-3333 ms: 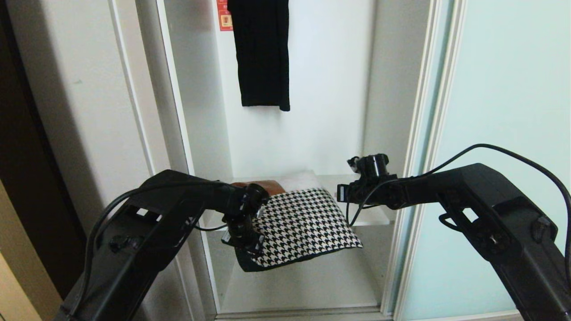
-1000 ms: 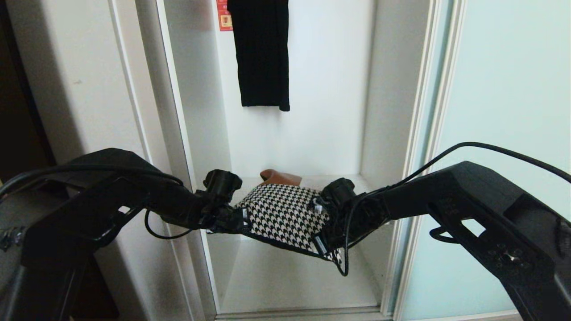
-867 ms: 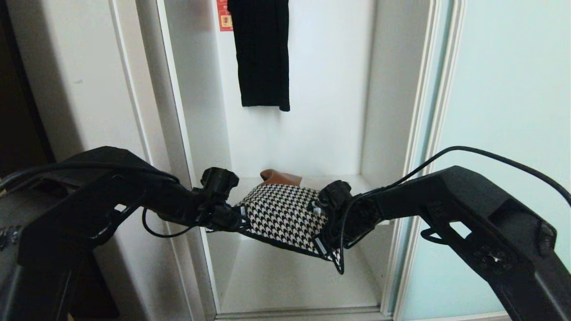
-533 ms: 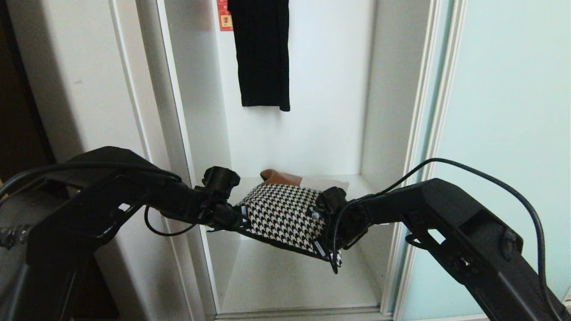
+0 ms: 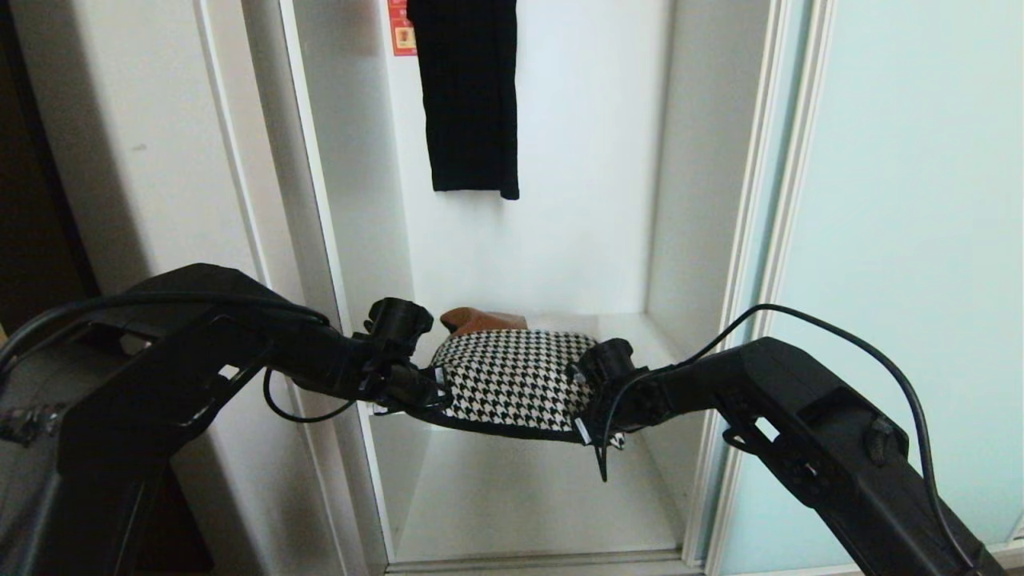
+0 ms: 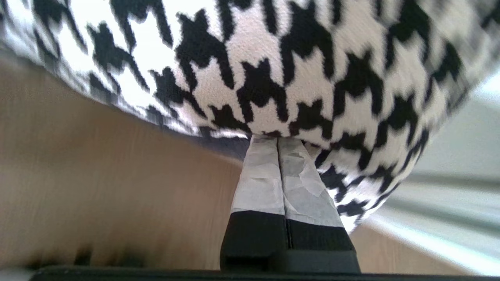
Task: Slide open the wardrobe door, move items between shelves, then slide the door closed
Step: Place the pillow on the higher shelf
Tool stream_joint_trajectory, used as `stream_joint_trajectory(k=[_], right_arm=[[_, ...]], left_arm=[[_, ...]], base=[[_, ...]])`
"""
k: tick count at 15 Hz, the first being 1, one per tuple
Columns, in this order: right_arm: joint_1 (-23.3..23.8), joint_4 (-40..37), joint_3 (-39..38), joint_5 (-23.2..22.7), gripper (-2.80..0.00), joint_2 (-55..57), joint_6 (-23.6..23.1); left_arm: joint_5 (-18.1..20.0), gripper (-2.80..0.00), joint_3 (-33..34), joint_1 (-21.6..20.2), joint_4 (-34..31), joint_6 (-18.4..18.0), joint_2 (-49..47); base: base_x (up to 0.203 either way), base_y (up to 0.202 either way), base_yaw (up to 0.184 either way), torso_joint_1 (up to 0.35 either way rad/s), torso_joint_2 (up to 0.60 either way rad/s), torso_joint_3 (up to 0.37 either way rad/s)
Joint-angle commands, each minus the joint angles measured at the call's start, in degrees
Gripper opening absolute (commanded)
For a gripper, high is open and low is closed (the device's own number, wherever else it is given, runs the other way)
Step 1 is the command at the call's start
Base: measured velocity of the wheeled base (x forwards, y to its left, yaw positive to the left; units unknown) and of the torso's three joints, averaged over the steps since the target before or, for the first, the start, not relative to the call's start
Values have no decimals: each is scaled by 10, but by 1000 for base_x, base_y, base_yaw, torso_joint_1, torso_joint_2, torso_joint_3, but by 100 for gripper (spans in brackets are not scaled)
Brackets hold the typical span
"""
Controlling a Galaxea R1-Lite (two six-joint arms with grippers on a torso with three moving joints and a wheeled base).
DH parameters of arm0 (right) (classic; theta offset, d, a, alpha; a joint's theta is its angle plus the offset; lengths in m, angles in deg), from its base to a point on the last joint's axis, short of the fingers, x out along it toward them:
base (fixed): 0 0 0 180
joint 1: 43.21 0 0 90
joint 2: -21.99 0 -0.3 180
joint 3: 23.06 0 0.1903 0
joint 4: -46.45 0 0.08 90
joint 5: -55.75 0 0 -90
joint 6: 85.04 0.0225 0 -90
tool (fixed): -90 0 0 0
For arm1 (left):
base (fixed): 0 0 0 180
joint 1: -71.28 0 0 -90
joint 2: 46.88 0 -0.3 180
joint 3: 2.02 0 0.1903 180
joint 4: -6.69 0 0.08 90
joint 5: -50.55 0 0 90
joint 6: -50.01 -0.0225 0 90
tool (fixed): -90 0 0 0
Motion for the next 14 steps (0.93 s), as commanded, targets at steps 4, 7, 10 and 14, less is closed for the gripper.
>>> stream_joint_trajectory(k=[4,7,10,14], right_arm=[[25,96,0,-5,-280,-6,6],[23,96,-1,-15,-280,-10,36],[21,96,-7,-30,-280,-8,50],[25,99,-8,-60,-280,-17,65]], left_arm=[[-8,-280,6,1,2,-8,-19],[-46,-280,7,1,5,-36,-42],[-87,-280,-23,0,10,-42,-76],[-101,-280,-62,0,9,-75,-113]], base=[[0,0,0,0,0,0],[0,0,0,0,0,0],[0,0,0,0,0,0],[0,0,0,0,0,0]])
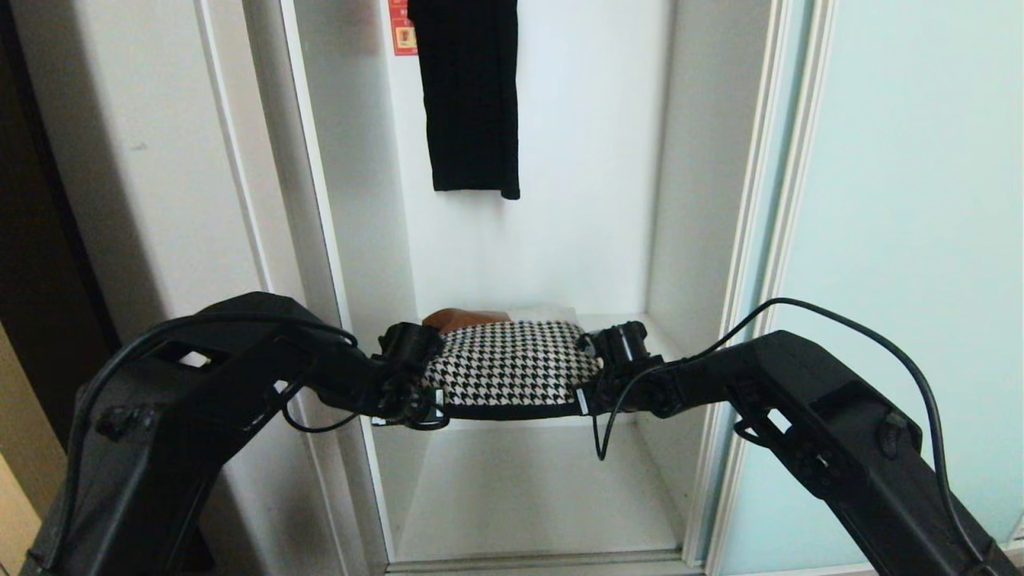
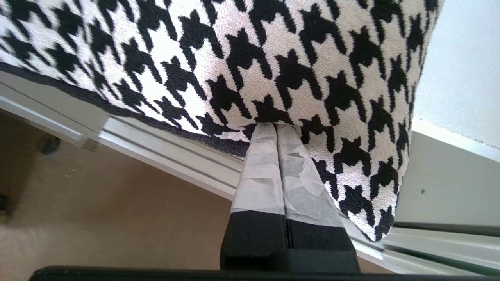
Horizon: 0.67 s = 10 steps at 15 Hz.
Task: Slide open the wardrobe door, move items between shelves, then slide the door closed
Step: Place the pillow on the higher shelf
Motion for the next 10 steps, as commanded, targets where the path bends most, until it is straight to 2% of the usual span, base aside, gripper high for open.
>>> stream_joint_trajectory(k=[1,5,7,8,10], right_arm=[[3,3,-1,-29,-280,-9,12],[15,32,-7,-55,-280,-18,23],[16,33,-9,-60,-280,-15,22],[17,33,-9,-61,-280,-14,23],[17,33,-13,-63,-280,-12,23]], left_arm=[[-8,-280,-30,1,-5,-12,-37],[-8,-280,-60,3,2,-17,-51],[-10,-280,-146,0,2,-23,-75],[-17,-280,-183,-3,2,-25,-91],[-54,-280,-205,-6,11,-22,-109]], base=[[0,0,0,0,0,0],[0,0,0,0,0,0],[0,0,0,0,0,0],[0,0,0,0,0,0],[0,0,0,0,0,0]])
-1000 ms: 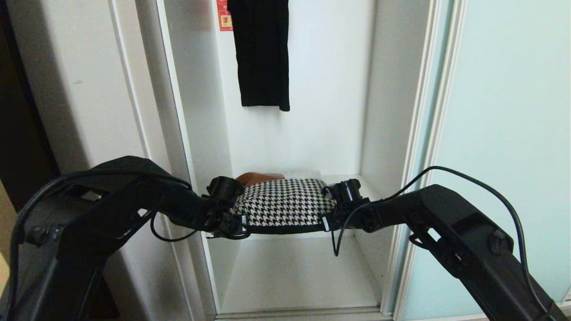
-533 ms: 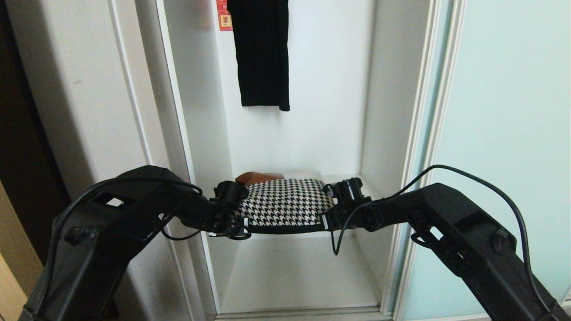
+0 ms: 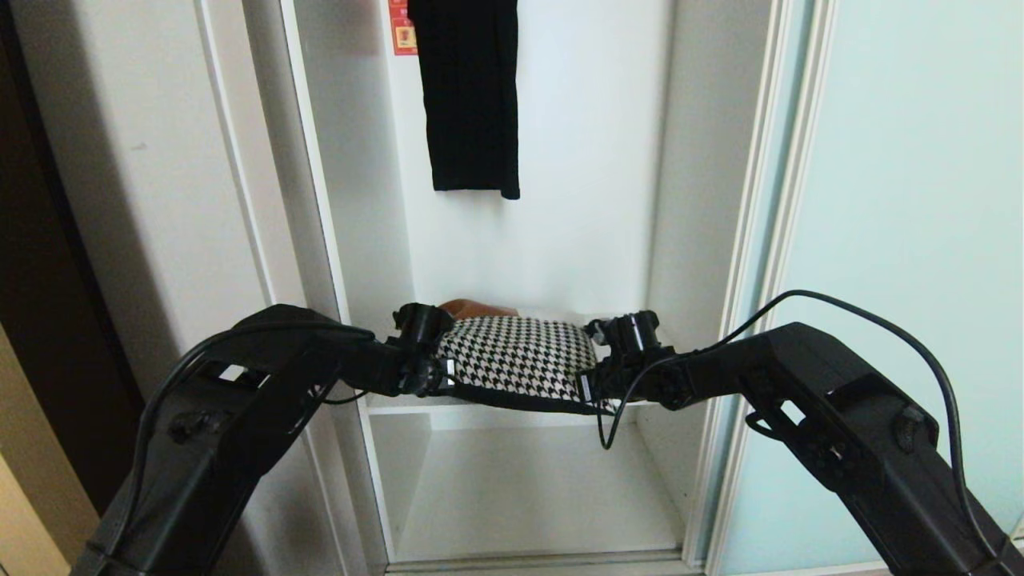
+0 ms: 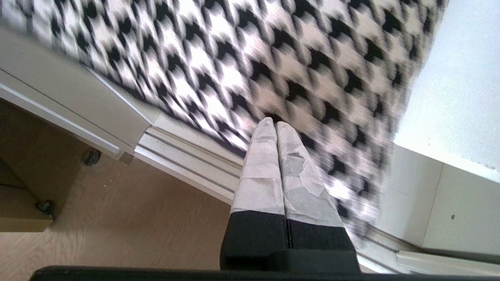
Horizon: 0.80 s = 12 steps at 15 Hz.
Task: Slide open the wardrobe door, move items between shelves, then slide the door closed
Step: Place the pillow on the higher shelf
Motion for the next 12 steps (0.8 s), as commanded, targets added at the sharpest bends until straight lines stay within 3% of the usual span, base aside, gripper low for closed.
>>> stream_joint_trajectory(k=[1,4,8,10,12], right_arm=[[0,1,-3,-1,-280,2,0],[0,0,-7,-10,-280,2,0],[0,0,-7,-13,-280,9,-1],[0,0,-5,-13,-280,10,-2],[0,0,-5,-13,-280,13,-1]], left_arm=[[-20,-280,-24,-3,35,3,-35],[-24,-280,-8,-6,64,-2,-45],[8,-280,95,-2,94,-3,9],[17,-280,109,-2,134,-7,11],[17,-280,108,-2,134,-8,10]], base=[[0,0,0,0,0,0],[0,0,0,0,0,0],[0,0,0,0,0,0],[0,0,0,0,0,0],[0,0,0,0,0,0]])
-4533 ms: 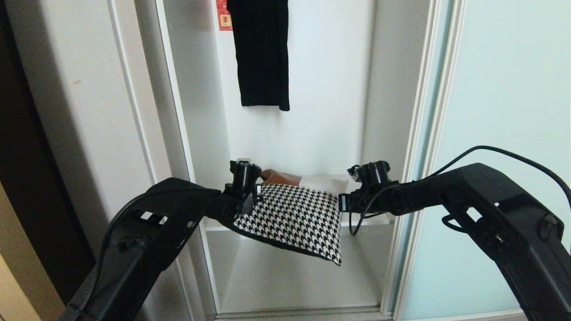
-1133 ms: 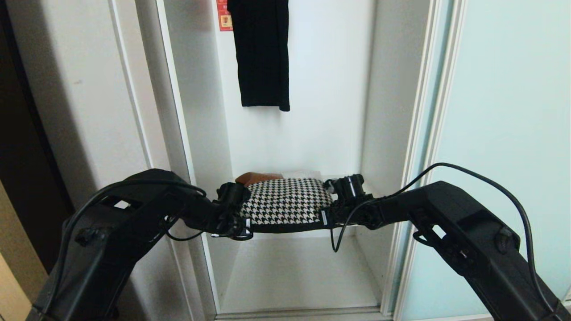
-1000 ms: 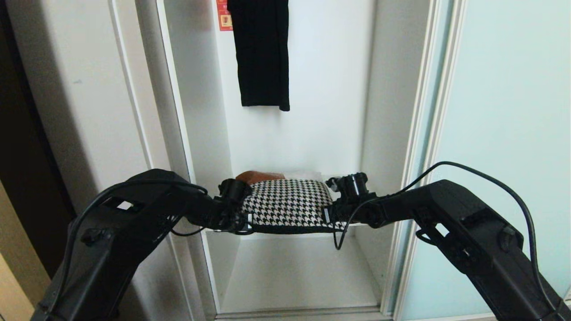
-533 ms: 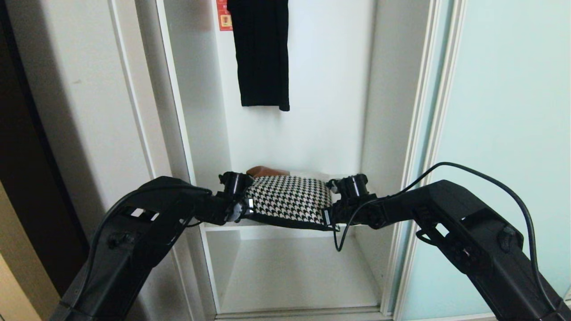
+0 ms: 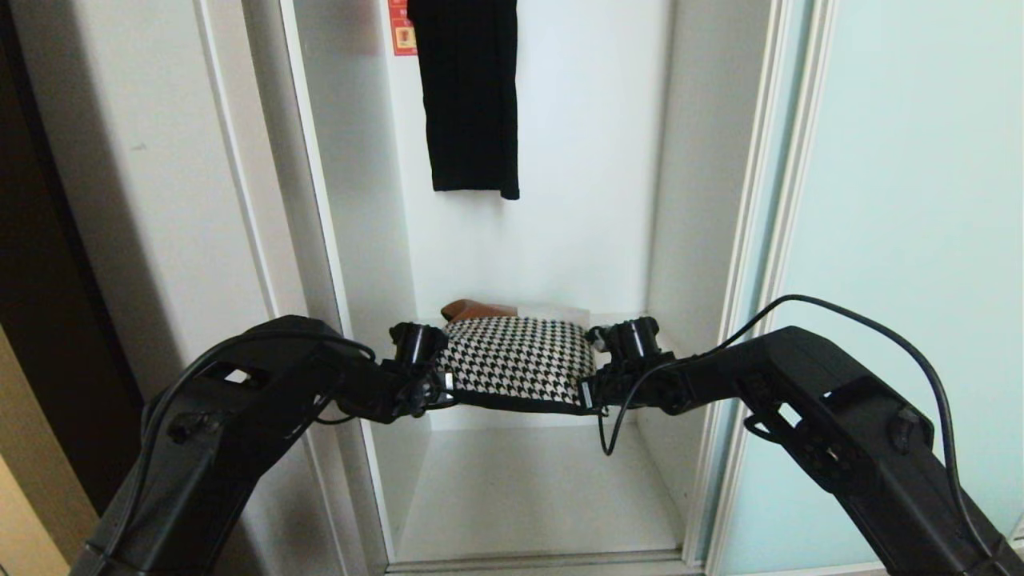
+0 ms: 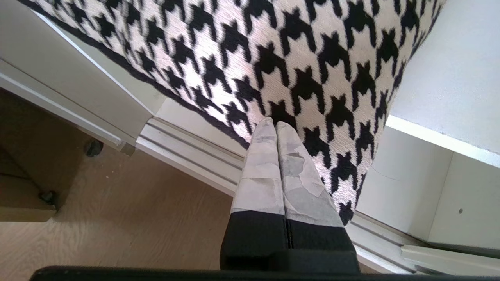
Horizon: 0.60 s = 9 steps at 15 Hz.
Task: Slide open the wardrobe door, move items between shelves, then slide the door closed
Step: Place the pillow on the higher shelf
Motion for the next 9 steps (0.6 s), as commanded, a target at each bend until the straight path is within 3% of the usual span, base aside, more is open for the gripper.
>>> stream_joint_trajectory(k=[1,6,9], right_arm=[[-1,1,0,-1,-280,5,0],[-1,-2,3,0,-280,10,0],[-1,-3,5,0,-280,13,0]], left_arm=[[-1,-280,5,0,1,1,6],[0,-280,-13,-5,11,1,-11],[3,-280,-13,-4,31,-25,-24]], base=[[0,0,0,0,0,0],[0,0,0,0,0,0],[0,0,0,0,0,0]])
